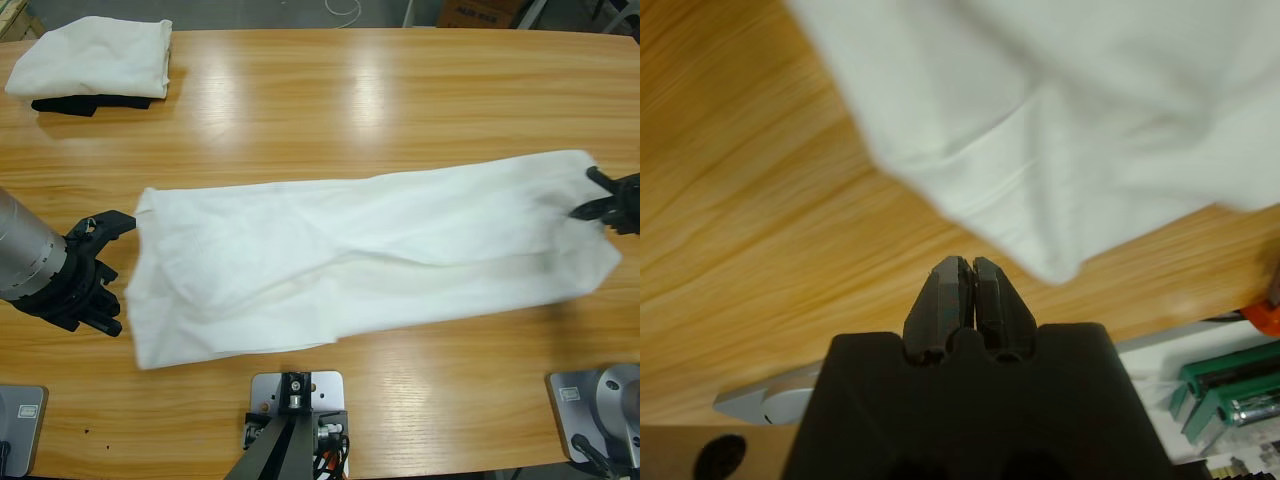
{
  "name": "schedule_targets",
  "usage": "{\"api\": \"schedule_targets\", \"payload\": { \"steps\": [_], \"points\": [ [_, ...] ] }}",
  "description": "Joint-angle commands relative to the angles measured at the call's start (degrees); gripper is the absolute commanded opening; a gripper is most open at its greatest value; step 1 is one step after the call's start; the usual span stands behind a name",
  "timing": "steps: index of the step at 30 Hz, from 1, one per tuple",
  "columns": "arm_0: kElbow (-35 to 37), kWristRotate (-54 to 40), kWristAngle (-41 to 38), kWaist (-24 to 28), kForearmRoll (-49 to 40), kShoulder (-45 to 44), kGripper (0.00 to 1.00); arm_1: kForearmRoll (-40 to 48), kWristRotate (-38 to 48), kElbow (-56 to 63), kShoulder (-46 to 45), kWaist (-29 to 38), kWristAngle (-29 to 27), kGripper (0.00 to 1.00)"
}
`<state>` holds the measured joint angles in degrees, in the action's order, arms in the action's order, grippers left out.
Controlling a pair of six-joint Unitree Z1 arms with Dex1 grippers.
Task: Fold clothes
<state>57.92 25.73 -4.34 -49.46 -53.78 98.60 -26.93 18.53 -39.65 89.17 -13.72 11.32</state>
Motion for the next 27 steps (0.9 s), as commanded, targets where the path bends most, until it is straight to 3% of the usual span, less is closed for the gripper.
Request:
{"api": "schedule_targets", "payload": {
  "steps": [1, 8, 11, 14, 16, 27],
  "points": [
    [0.5, -0.2, 0.7, 0.7, -0.5, -0.6, 0.0, -15.7, 1.6, -10.5, -5.0, 2.5, -21.4, 0.0],
    [0.2, -0.2, 0.8, 0.7, -0.6, -1.1, 0.0, -25.8, 3.1, -19.7, -8.6, 4.6, -32.4, 0.0],
    [0.1, -0.2, 1.0, 0.7, -0.5, -0.8, 0.0, -31.2, 4.1, -24.4, -11.0, 16.4, -32.7, 0.0],
    [0.2, -0.2, 1.2, 0.7, -0.2, -0.7, 0.0, -38.0, 10.1, -31.0, -10.5, 36.3, -32.6, 0.0],
    [0.2, -0.1, 1.3, 0.7, -0.1, -0.6, 0.0, -40.5, 13.3, -35.6, -7.2, 45.0, -30.5, 0.0],
    [0.3, 1.6, 1.6, 0.7, 0.0, -1.9, 0.0, -41.2, 17.5, -49.9, 11.2, 61.8, -23.9, 0.0]
  ]
}}
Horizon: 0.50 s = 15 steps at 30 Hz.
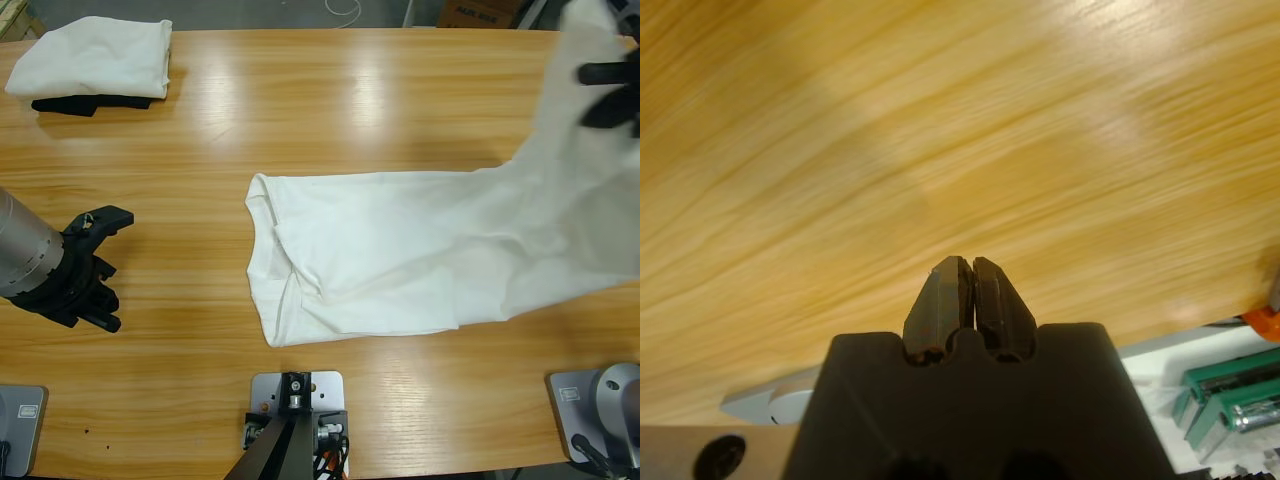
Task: Fold clothes
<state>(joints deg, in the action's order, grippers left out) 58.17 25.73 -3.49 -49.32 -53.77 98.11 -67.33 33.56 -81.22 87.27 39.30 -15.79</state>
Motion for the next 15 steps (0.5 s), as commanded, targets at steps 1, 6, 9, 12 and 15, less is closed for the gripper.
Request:
{"api": "schedule_targets", "payload": {
  "steps": [1, 6, 9, 12, 15],
  "points": [
    [0.1, 1.7, 0.8, 0.5, 0.0, -1.6, 0.0, -1.4, 3.1, -10.6, 15.2, 10.6, 3.3, 0.0],
    [0.0, 2.0, 1.1, 0.5, 0.0, -2.7, 0.0, -3.7, 5.1, -17.0, 21.0, 15.9, 4.1, 0.0],
    [-0.1, 3.2, 2.8, 0.5, 0.0, -3.9, 0.0, -3.7, 5.6, -18.1, 23.4, 18.2, 4.5, 0.0],
    [-0.1, 3.5, 2.8, 0.7, 0.1, -4.0, 0.871, -3.7, 5.8, -19.4, 25.3, 19.9, 4.8, 0.0],
    [0.0, 3.7, 3.0, 0.8, 0.7, -4.1, 1.0, -3.7, 5.7, -19.9, 26.8, 20.7, 4.9, 0.0]
  ]
}}
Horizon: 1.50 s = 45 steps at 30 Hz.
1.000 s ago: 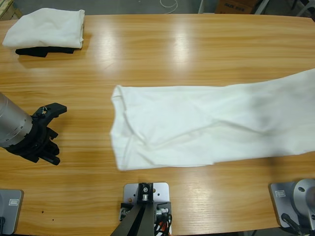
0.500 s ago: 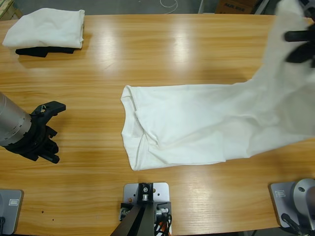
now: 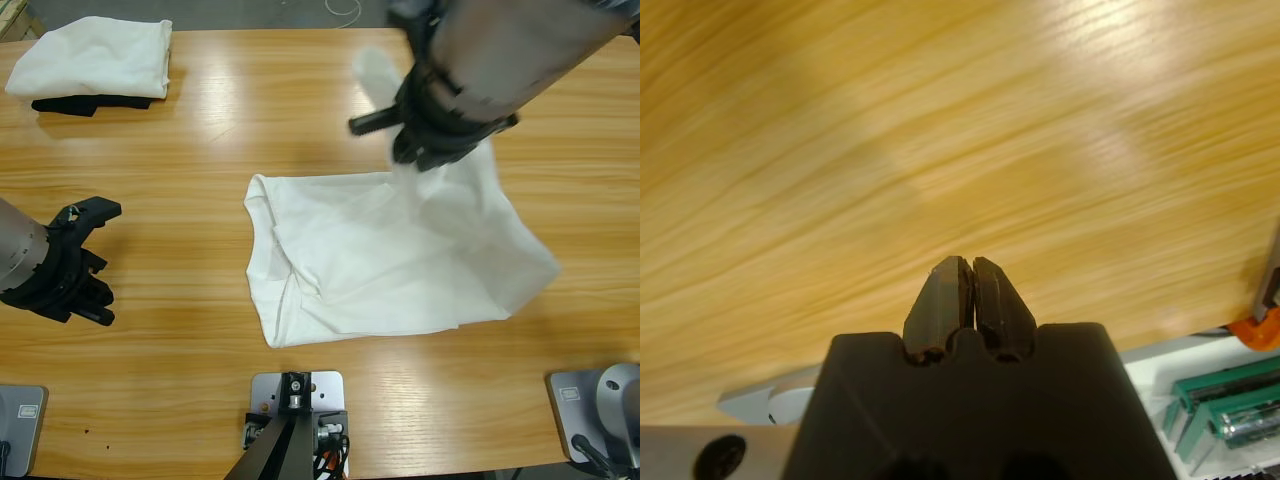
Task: Fold clothes
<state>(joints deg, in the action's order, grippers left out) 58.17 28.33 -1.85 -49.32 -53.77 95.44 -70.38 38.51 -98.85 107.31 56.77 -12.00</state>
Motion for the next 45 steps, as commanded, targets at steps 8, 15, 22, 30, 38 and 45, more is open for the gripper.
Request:
{"api": "schedule_targets", "payload": {
  "steps": [8, 15, 22, 30, 38, 45],
  "points": [
    [-0.2, 0.8, 1.3, 0.9, 1.5, -1.5, 1.0, 1.1, 0.9, -3.0, 8.9, 3.9, 2.8, 0.0],
    [-0.5, 0.8, 1.3, 1.0, 2.7, -1.6, 1.0, 3.2, 1.1, -4.5, 11.3, 5.8, 6.2, 0.0],
    [-2.2, 1.0, 1.3, 1.0, 3.7, -2.2, 1.0, 4.0, 1.0, -6.6, 14.7, 7.0, 8.5, 0.0],
    [-3.9, 1.2, 1.3, 1.0, 5.3, -2.8, 1.0, 5.1, 0.0, -9.8, 16.8, 8.1, 10.0, 0.0],
    [-4.2, 1.7, 1.3, 1.0, 6.8, -2.7, 1.0, 5.3, -0.8, -11.0, 16.8, 8.3, 9.2, 0.0],
    [-5.9, 1.6, 1.3, 1.0, 7.6, -2.6, 1.0, 8.0, -1.7, -14.0, 17.2, 9.0, 11.5, 0.971]
  ]
}}
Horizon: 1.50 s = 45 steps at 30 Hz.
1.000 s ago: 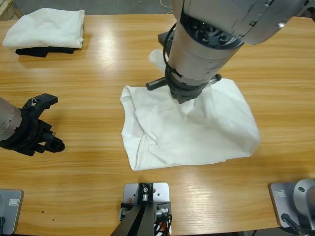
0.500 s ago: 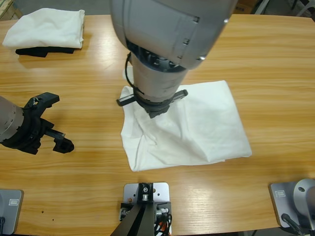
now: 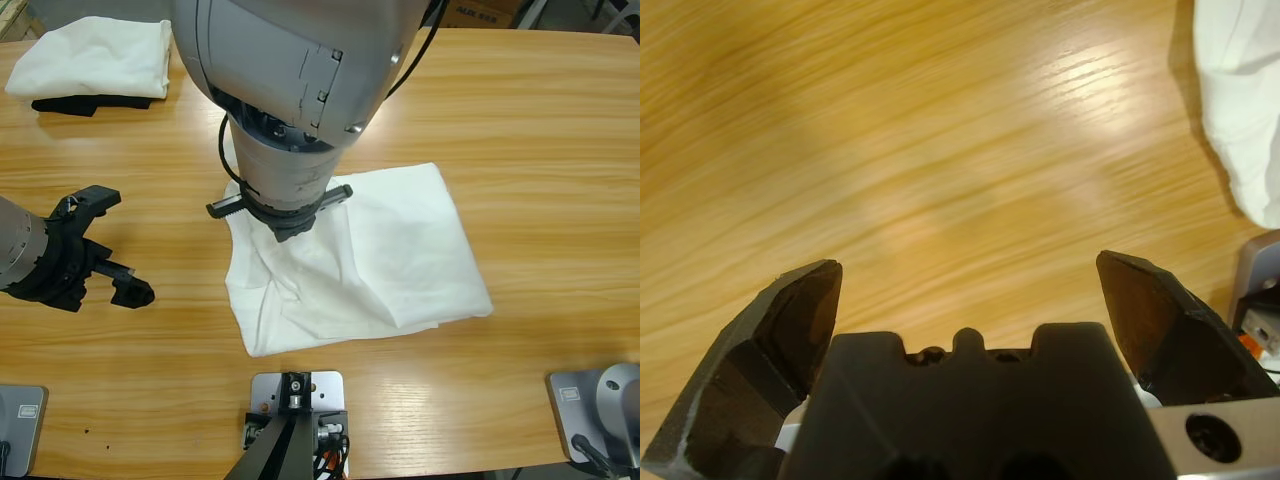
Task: Fold clothes
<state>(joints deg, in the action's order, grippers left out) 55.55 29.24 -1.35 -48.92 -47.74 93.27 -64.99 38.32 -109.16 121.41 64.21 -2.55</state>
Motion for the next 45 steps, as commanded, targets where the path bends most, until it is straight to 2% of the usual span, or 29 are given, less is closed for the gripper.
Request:
{"api": "schedule_targets", "payload": {
  "steps": [1, 9, 13, 14, 15, 16, 17, 18, 19, 21, 25, 27, 28, 30, 34, 35, 38, 43, 45],
  "points": [
    [-3.4, 0.8, 0.8, 0.6, 1.7, -0.4, 1.0, 2.9, -2.3, -4.3, 2.9, 1.8, 2.0, 1.0],
    [-4.0, 0.9, 0.8, 0.6, 2.4, -0.2, 1.0, 4.3, -3.1, -5.4, 1.7, 2.7, 2.6, 1.0],
    [-4.5, 0.8, 0.8, 0.6, 3.1, -0.1, 1.0, 4.1, -3.1, -3.4, -5.2, 2.6, -2.0, 0.975],
    [-4.5, 0.8, 0.8, 0.6, 3.2, -0.3, 1.0, 4.1, -3.1, -1.2, -7.7, 2.3, -3.1, 0.818],
    [-4.5, 0.8, 0.8, 0.6, 3.6, -0.6, 1.0, 4.1, -2.9, 0.6, -9.5, 1.8, -3.6, 0.718],
    [-4.5, 0.7, 0.8, 0.6, 4.1, -1.0, 1.0, 4.5, -2.5, 3.0, -12.0, 1.5, -4.5, 0.704],
    [-4.4, 0.3, 0.9, 0.6, 4.7, -1.5, 1.0, 5.1, -2.8, 5.8, -14.8, 0.9, -4.8, 0.599],
    [-4.2, -0.4, 0.9, 0.6, 5.3, -2.0, 1.0, 5.4, -2.8, 8.1, -16.9, 0.0, -4.7, 0.389],
    [-3.8, -1.8, 0.7, 0.6, 6.3, -2.6, 1.0, 6.6, -2.8, 11.4, -19.2, -1.2, -4.4, 0.318],
    [-1.1, -4.6, -0.4, -0.4, 7.2, -3.1, 1.0, 9.9, -2.8, 18.7, -23.8, -3.4, -3.6, 0.315],
    [10.0, -5.3, -5.8, -1.9, 6.4, -1.2, 1.0, 14.5, -2.4, 30.3, -30.2, -7.0, -2.6, 0.335],
    [17.4, -6.8, -6.6, -4.3, 5.3, 3.1, 0.999, 15.5, -1.4, 34.2, -32.4, -7.7, -2.7, 0.46],
    [21.1, -11.6, -7.6, -5.4, 5.3, 5.9, 0.998, 16.1, -0.7, 36.0, -33.4, -7.9, -2.7, 0.485],
    [27.8, -20.3, -8.4, -6.4, 5.2, 11.0, 0.996, 17.2, 0.3, 39.2, -35.3, -8.1, -2.8, 0.499],
    [38.5, -20.8, -12.4, -6.8, 1.4, 20.7, 0.985, 17.8, 1.0, 43.1, -38.2, -9.2, -3.1, 0.499],
    [39.9, -19.2, -15.3, -7.3, 1.5, 22.6, 0.977, 17.9, 1.0, 43.7, -38.8, -9.7, -3.1, 0.499],
    [42.4, -14.1, -19.7, -9.1, 1.6, 26.8, 0.816, 18.7, 1.0, 45.8, -40.1, -10.8, -3.1, 0.495],
    [41.3, -12.3, -20.2, -11.4, 0.1, 31.0, 0.816, 19.6, 1.0, 47.3, -40.6, -11.0, -2.9, 0.495],
    [40.8, -12.2, -18.2, -11.9, -2.2, 31.1, 0.816, 19.8, 1.0, 47.8, -40.7, -11.2, -2.9, 0.497]
  ]
}}
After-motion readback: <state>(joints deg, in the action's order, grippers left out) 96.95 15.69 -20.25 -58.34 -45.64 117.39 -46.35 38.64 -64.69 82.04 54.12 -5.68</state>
